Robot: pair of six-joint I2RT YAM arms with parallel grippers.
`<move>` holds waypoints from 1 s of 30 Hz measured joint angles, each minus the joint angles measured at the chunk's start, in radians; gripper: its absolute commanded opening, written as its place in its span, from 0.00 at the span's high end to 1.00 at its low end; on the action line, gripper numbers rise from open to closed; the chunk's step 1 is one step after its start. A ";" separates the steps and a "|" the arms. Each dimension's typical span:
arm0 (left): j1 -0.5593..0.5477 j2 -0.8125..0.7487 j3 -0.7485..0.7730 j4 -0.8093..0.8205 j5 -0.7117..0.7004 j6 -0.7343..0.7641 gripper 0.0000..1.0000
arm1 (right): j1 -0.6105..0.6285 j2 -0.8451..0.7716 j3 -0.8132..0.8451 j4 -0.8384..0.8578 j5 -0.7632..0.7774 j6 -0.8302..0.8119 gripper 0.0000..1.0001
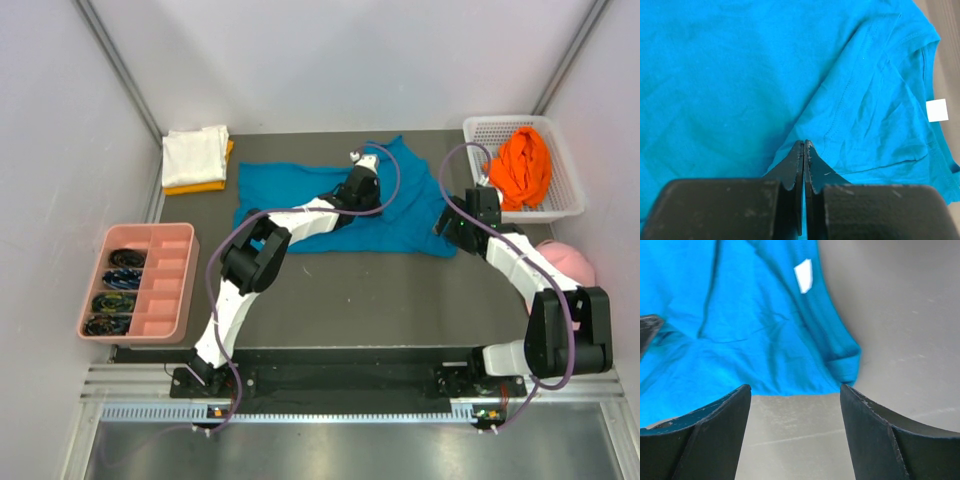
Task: Fold and stack the t-shirts
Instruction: Fold the flattened tshirt in 1/3 of the way
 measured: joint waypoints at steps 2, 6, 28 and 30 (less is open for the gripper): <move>0.002 0.000 0.000 0.000 0.000 0.000 1.00 | 0.000 0.010 0.000 0.024 -0.035 0.000 0.28; 0.002 -0.003 0.000 0.000 -0.002 0.011 0.90 | 0.000 0.053 0.000 0.080 -0.110 0.002 0.28; 0.237 -0.443 -0.423 -0.025 -0.217 0.060 0.13 | 0.166 0.365 0.279 0.184 -0.258 0.026 0.30; 0.236 -0.447 -0.433 -0.030 -0.226 0.061 0.12 | 0.171 0.400 0.279 0.196 -0.267 0.035 0.30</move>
